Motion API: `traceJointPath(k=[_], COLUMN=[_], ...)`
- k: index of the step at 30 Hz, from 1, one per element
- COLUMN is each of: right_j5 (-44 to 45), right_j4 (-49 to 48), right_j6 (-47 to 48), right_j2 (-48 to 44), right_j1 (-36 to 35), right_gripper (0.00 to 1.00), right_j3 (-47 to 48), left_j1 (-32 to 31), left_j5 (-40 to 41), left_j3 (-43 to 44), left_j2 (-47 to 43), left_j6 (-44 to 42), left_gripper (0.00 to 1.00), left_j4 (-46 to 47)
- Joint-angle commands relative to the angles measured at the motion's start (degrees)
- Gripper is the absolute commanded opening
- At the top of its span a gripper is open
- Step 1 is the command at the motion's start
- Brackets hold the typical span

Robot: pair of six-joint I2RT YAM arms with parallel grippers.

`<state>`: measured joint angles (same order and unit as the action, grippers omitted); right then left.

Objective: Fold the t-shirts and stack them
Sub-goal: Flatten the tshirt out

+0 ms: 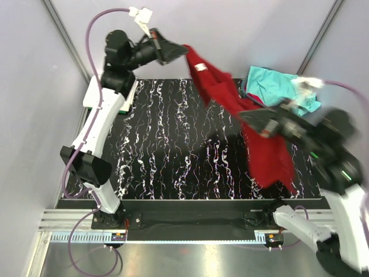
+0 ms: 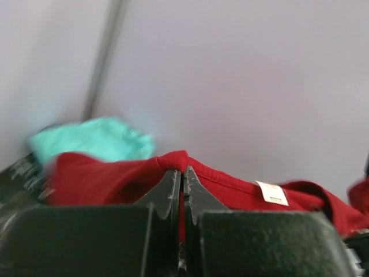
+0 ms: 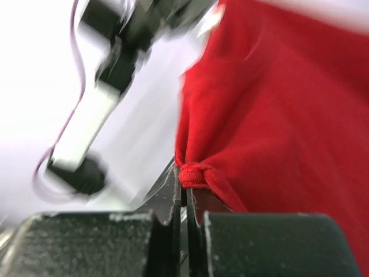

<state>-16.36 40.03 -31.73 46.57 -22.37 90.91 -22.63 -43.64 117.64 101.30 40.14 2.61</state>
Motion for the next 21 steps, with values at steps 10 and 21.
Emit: traceJointPath(k=[10, 21], right_j5=[-32.3, -4.4], right_j4=[-36.9, -5.0], right_j6=[-16.2, -4.8], right_j2=[40.1, 33.3], right_j1=[-26.1, -18.3], right_gripper=[0.58, 0.77], right_j3=[-14.5, -19.1], left_j1=[25.0, 13.9], left_j5=[15.4, 20.8], left_j3=[-16.7, -36.5], left_j2=[-5.6, -18.7], left_j6=[-29.7, -28.3], left_gripper=[0.67, 0.71], left_j4=[-35.0, -34.4])
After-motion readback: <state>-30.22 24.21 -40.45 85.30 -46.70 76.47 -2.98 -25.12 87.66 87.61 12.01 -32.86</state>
